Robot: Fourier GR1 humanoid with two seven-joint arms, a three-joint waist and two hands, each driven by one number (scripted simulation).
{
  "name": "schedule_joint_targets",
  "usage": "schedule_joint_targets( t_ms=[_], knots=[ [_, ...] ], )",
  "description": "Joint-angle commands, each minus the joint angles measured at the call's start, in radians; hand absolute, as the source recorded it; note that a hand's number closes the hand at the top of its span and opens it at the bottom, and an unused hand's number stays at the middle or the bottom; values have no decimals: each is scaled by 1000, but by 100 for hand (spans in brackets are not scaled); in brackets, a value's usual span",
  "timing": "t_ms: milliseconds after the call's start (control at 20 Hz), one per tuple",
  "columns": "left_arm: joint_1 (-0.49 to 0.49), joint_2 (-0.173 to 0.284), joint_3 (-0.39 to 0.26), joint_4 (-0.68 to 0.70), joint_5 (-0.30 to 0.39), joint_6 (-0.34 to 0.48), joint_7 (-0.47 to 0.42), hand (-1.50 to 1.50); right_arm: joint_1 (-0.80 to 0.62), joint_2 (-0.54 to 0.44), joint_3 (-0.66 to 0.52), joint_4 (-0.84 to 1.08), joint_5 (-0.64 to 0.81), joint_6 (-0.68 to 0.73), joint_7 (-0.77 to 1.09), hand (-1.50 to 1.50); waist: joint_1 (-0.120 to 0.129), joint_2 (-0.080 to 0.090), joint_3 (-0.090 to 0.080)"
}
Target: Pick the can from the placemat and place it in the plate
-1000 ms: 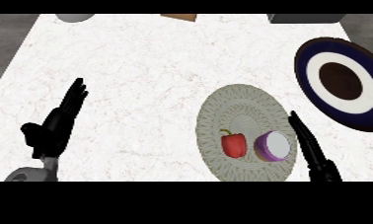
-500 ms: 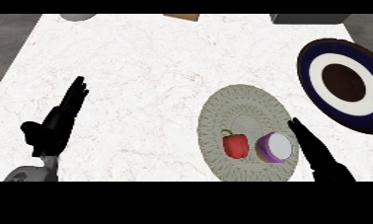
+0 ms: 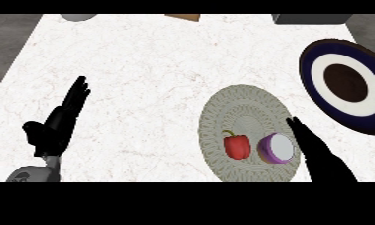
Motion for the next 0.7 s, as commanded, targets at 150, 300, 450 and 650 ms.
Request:
schedule_joint_targets(
  t_ms=[150, 300, 450, 650],
  knots=[
    [-16, -29, 35, -15, -35, -12, 39, 0, -72, 80, 9, 88, 24, 108, 36, -150, 0, 0, 0],
    [47, -25, 58, -53, -44, -43, 24, 0, -72, 93, -32, 111, 33, 120, 3, -150, 0, -1, 0],
    [0, -20, 80, -55, -36, -62, 85, 0, -89, 137, -18, 236, 92, 52, -65, -150, 0, -1, 1],
    [-21, -77, 84, 63, -73, -53, -19, 0, -6, 99, -51, 282, 131, -3, -141, -150, -5, 0, 0]
  ],
)
